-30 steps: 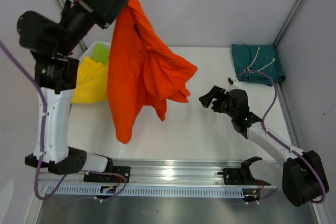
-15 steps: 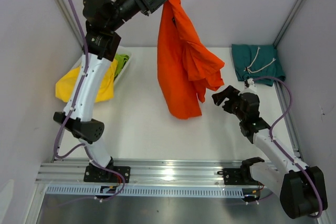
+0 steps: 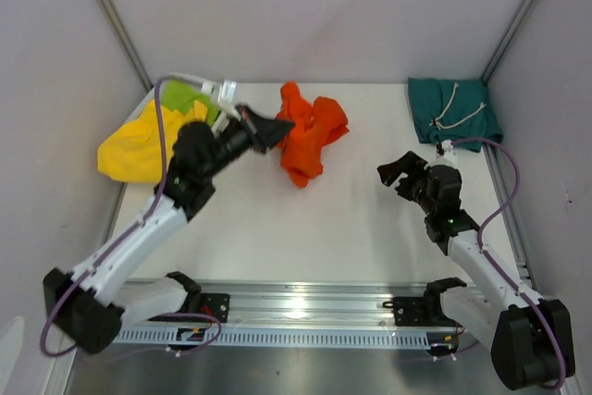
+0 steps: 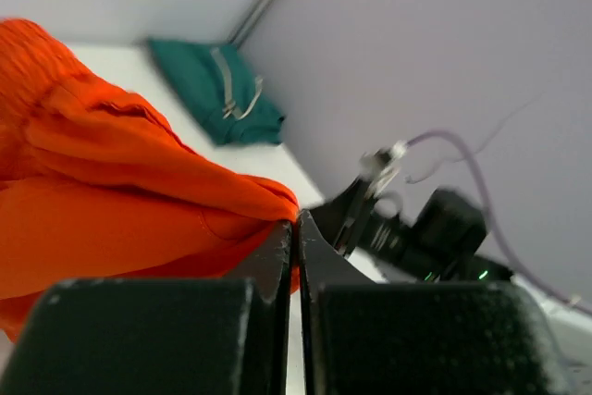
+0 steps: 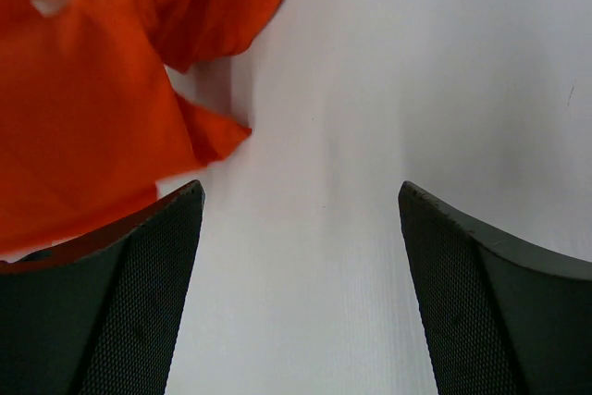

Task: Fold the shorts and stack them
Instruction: Move the shorts to the center of the board, then flatten the shorts out

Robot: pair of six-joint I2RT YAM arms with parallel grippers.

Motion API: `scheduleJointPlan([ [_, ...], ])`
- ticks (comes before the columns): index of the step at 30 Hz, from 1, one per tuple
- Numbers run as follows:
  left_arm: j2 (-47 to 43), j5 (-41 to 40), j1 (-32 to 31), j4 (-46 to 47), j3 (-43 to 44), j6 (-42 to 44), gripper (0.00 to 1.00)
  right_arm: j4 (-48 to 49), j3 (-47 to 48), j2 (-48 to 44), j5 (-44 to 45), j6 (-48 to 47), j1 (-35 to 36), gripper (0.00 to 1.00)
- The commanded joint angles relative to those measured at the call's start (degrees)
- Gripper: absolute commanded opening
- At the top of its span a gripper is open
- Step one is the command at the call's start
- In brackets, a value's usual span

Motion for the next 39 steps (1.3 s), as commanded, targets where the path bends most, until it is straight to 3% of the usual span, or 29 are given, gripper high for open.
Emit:
scheduleJointPlan([
  [1,-13.8,-14.7,-4.0,10.4,-17.5,1.5,0.00,1.5,-0.2,0.8,-0.3,0.6,-0.2,0.86],
  [2,-16.5,-17.0,-5.0,9.4,-26.4,1.5,0.00,1.7,-0.1,1.3,-0.5,0.6,-0.1,0.86],
  [4,-23.8,-24.6,-8.0,6.3,-31.8,2.3,0.00,1.9,0.0,2.2,-0.8,0.5,0.1,0.86],
  [7,-32.3,-25.6,-10.4,-0.6,-37.6,3.2,0.02,2.4,0.2,3.2,-1.3,-0.1,0.6,0.86],
  [9,-35.1,-21.6,-10.5,-2.9,-40.7,4.9,0.27,2.7,0.5,4.1,-1.3,-0.2,1.2,0.86],
  [11,-38.8,-18.9,-11.0,-4.5,-42.7,6.6,0.93,3.2,0.9,5.4,-2.1,-0.9,1.5,0.86],
  [12,-39.9,-19.9,-11.3,-6.5,-43.3,7.0,0.99,3.0,1.8,6.0,-2.3,-1.2,2.2,0.86],
  [17,-44.5,-36.5,-11.3,-21.2,-37.0,7.3,0.99,1.7,6.7,10.7,-1.6,-5.1,8.1,0.86],
  [21,-38.0,-46.3,-11.1,-33.6,-28.7,5.7,0.99,0.8,13.9,19.0,-4.1,-8.5,15.1,0.86],
  [26,-25.7,-52.3,-11.0,-43.5,-20.0,2.2,0.99,-0.9,26.7,29.3,-7.0,-12.3,26.7,0.87],
  [29,-26.5,-51.3,-9.5,-41.6,-20.7,3.0,0.99,-3.1,33.2,37.9,-8.7,-14.4,30.7,0.87],
  [31,-28.5,-46.1,-5.5,-40.2,-22.0,3.7,0.99,-2.4,34.2,41.9,-10.0,-15.8,34.1,0.85],
  [34,-28.2,-39.2,1.2,-40.2,-22.2,5.2,0.99,-2.9,33.5,43.9,-11.1,-18.6,38.6,0.70],
  [37,-26.7,-35.2,4.6,-39.7,-22.5,6.9,0.99,-4.1,30.0,45.2,-10.7,-20.7,42.8,0.49],
  [38,-25.6,-33.9,4.9,-39.3,-22.8,7.4,0.99,-3.6,28.1,44.1,-10.6,-20.8,43.5,0.31],
  [39,-24.9,-33.5,5.0,-39.0,-22.9,7.5,0.99,-1.5,23.4,42.8,-10.8,-20.5,44.0,0.22],
])
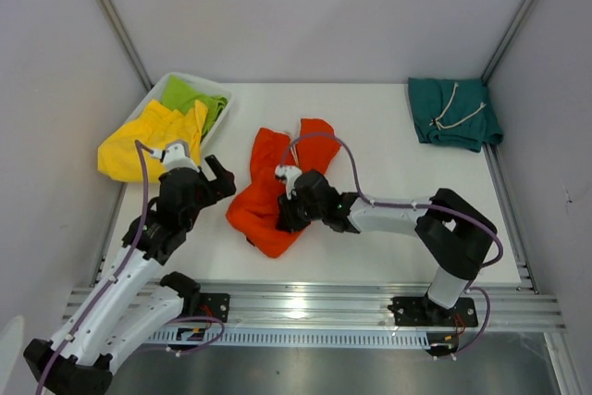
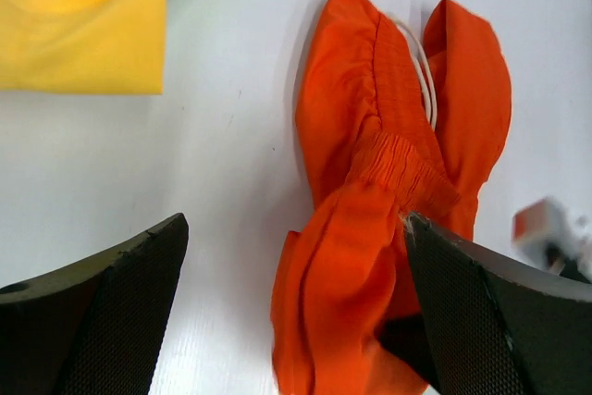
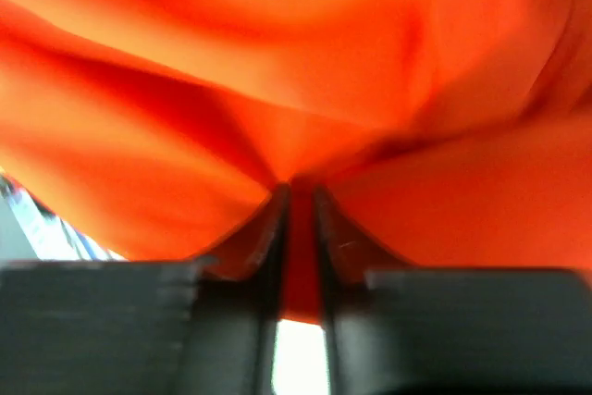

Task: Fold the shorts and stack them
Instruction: Flatten the shorts out

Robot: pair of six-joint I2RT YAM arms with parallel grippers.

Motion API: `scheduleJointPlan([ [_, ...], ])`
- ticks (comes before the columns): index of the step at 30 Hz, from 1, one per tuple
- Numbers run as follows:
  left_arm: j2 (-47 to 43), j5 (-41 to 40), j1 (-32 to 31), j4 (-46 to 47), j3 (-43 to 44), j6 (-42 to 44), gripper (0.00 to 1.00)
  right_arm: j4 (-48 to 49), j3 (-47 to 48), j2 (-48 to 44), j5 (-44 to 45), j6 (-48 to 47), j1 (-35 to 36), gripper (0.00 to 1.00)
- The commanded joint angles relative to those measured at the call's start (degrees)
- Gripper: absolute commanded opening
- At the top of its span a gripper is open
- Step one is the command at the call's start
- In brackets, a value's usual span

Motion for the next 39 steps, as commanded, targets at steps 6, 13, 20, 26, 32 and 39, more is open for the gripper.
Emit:
scheduleJointPlan([
  [6,6.1,12.3,1.4,4.9,-1.4,3.8,0.99,-3.3,-17.5,-15.6,7.9,-3.2,6.7,0.00],
  [13,11.7,28.7,1.2,17.4,-5.7,5.3,0.99,-6.3,-19.5,-19.8,10.4,-2.2,4.8,0.22],
  [20,4.9,36.0,-2.8,21.7,-13.4,3.4,0.99,-2.8,-18.4,-16.5,5.4,-0.4,-0.6,0.27],
  [26,2.7,33.0,-5.6,21.2,-17.2,-1.9,0.98,-0.5,-17.3,-14.6,2.7,1.1,-3.9,0.25],
  [32,7.6,31.0,-6.2,20.4,-17.7,-2.8,0.91,0.9,-17.9,-14.2,2.5,3.0,-5.9,0.23],
  [39,9.3,29.4,-6.2,26.4,-20.0,-5.0,0.29,1.3,-18.8,-15.6,3.6,5.2,-8.2,0.19],
])
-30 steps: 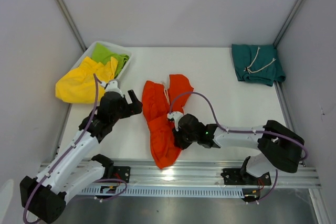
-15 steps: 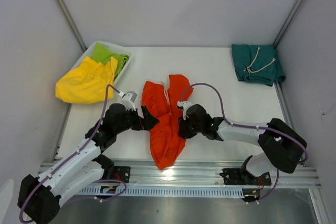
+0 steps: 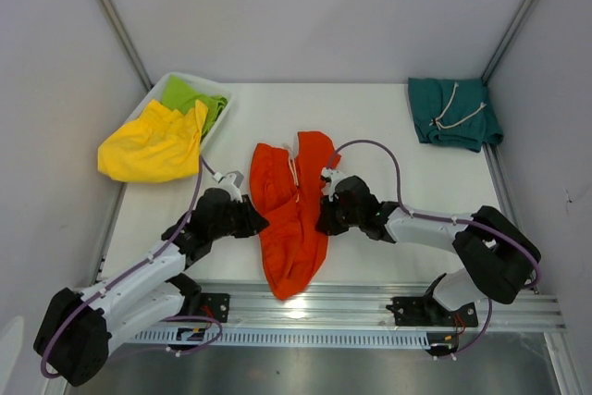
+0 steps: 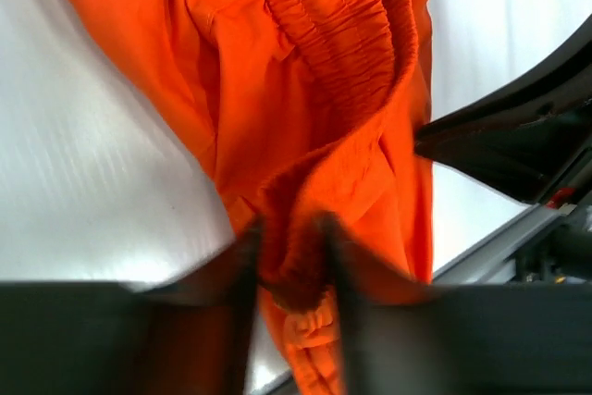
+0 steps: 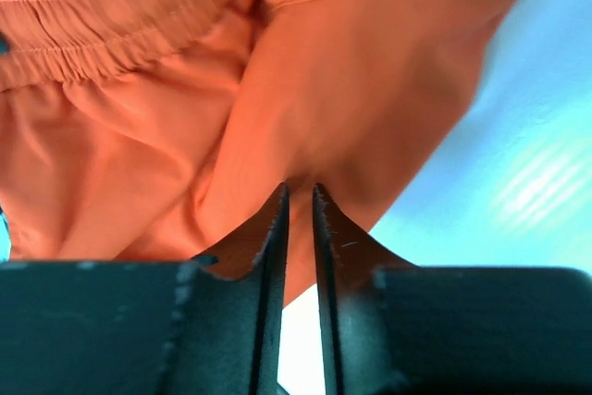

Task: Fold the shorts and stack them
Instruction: Flatten the shorts out

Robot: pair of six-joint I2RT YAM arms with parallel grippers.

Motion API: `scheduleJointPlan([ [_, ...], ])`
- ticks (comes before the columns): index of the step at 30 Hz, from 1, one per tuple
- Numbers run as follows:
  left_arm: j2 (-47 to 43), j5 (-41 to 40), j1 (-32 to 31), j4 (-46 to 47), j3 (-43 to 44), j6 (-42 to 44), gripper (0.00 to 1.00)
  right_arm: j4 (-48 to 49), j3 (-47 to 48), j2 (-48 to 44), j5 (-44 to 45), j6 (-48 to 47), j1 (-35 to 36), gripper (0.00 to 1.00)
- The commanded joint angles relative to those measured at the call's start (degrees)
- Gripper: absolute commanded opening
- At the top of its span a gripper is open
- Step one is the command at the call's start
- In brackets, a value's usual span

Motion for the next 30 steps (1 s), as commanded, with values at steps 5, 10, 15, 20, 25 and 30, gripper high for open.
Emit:
scheduleJointPlan([
  [5,0.5,-7.8,-0.1,-4.4,7.7,0.2,0.00,4.7,-2.1,-3.6,-3.9,5.2,-7.9,0.21],
  [10,-8.2,-25.1,2.7,-20.5,24.9,2.4,0.00,4.0,-2.2,-4.6,-6.5,6.3,-11.2,0.35],
  [15,-14.6,-39.5,3.8,-31.1,38.9,4.6,0.00,5.8,-2.1,-4.0,-9.7,7.7,-14.1,0.46],
  [20,-15.5,-48.4,3.7,-32.4,44.3,5.6,0.00,8.9,0.3,0.7,-13.8,10.9,-14.2,0.61],
  [25,-13.9,-50.6,3.8,-28.7,46.3,7.7,0.00,10.6,5.6,5.3,-13.5,12.4,-10.0,0.67],
  [30,-8.4,-53.1,3.7,-26.8,52.3,11.2,0.00,11.2,9.2,5.9,-13.1,8.0,-1.8,0.72],
])
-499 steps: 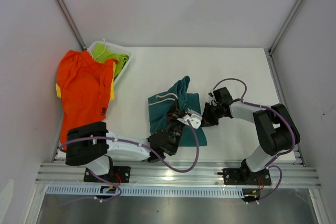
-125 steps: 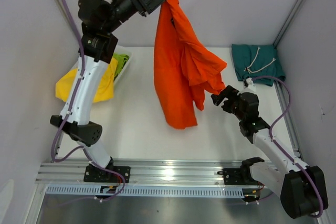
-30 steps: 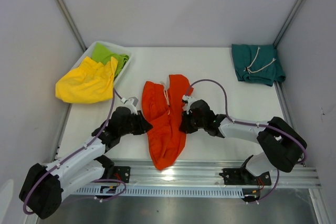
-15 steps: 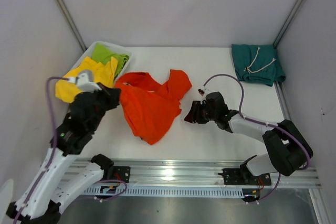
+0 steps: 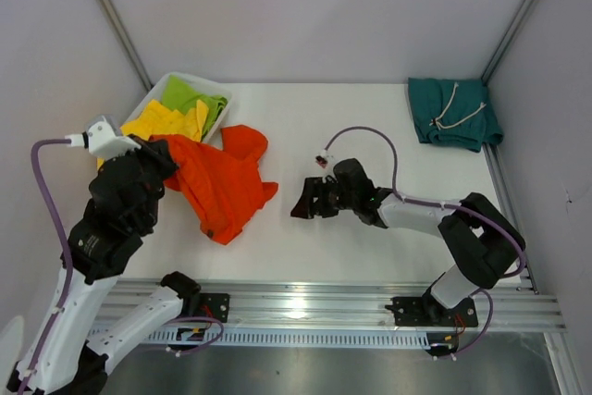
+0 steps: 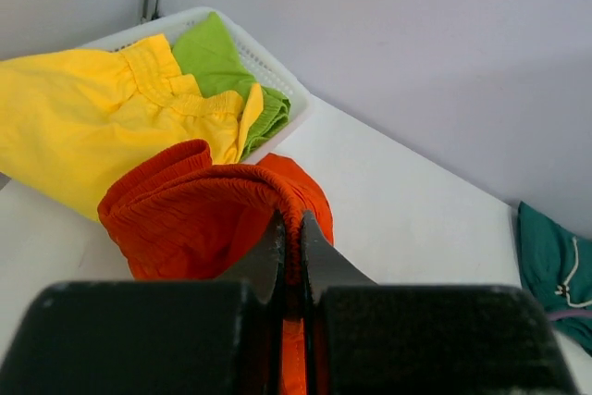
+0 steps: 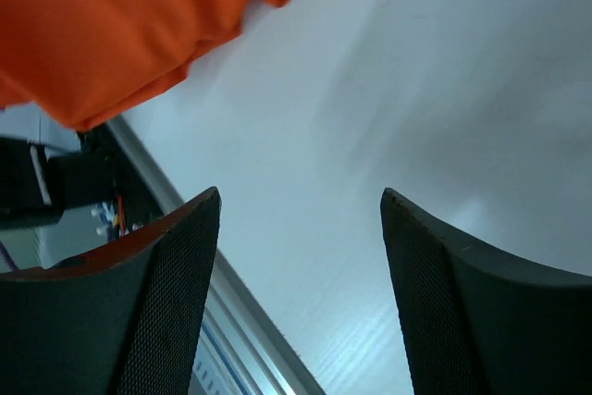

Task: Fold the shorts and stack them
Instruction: Flatten the shorts out

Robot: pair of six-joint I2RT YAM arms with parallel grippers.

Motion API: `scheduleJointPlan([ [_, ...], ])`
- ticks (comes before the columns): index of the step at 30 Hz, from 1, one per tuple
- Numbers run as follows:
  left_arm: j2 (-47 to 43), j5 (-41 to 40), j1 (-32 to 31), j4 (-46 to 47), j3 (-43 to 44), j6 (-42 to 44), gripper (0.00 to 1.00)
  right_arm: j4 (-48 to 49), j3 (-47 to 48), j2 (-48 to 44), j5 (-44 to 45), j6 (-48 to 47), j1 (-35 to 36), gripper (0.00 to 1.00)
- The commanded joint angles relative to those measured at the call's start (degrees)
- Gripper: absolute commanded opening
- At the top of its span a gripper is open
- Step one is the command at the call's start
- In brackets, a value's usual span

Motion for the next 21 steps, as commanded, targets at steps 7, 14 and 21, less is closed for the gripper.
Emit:
scheduleJointPlan([
  [7,7.4,-4.6,1.1,4.3,10.5,6.3,0.00,2.9,5.3,-0.6,10.6,-13.9,17.7,0.70],
  [14,11.6,-1.9,2.1,3.0,13.5,4.8,0.00,12.5,5.9,4.0,30.6,-18.9,26.9,0.70],
  [21,13.0,-0.9,2.2,2.4,15.7,4.7,0.00,18.0,14.6,14.9,39.0,-20.5,27.9,0.70],
])
